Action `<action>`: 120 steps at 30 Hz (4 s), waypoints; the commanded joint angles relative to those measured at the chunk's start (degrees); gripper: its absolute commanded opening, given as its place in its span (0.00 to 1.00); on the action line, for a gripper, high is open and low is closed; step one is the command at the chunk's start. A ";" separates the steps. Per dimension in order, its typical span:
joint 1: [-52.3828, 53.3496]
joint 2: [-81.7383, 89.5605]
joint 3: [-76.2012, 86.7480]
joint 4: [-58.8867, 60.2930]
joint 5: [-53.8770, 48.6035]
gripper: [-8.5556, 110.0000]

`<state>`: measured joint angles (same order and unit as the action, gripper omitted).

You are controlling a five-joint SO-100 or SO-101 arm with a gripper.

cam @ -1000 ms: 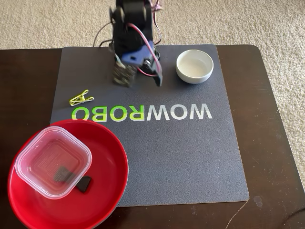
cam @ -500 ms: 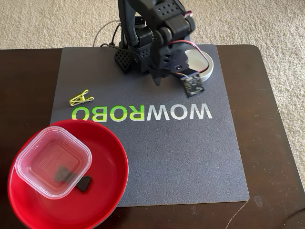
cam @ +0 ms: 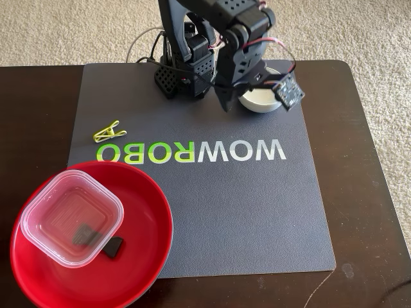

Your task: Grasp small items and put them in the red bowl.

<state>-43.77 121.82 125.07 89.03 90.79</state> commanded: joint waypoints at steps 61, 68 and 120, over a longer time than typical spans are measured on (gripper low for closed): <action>25.49 -9.93 -26.46 -25.40 -61.35 0.07; 37.79 -12.57 -40.17 -24.87 -65.13 0.07; 58.10 -3.96 -30.59 -9.76 -54.32 0.30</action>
<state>13.97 108.72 83.67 77.52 30.67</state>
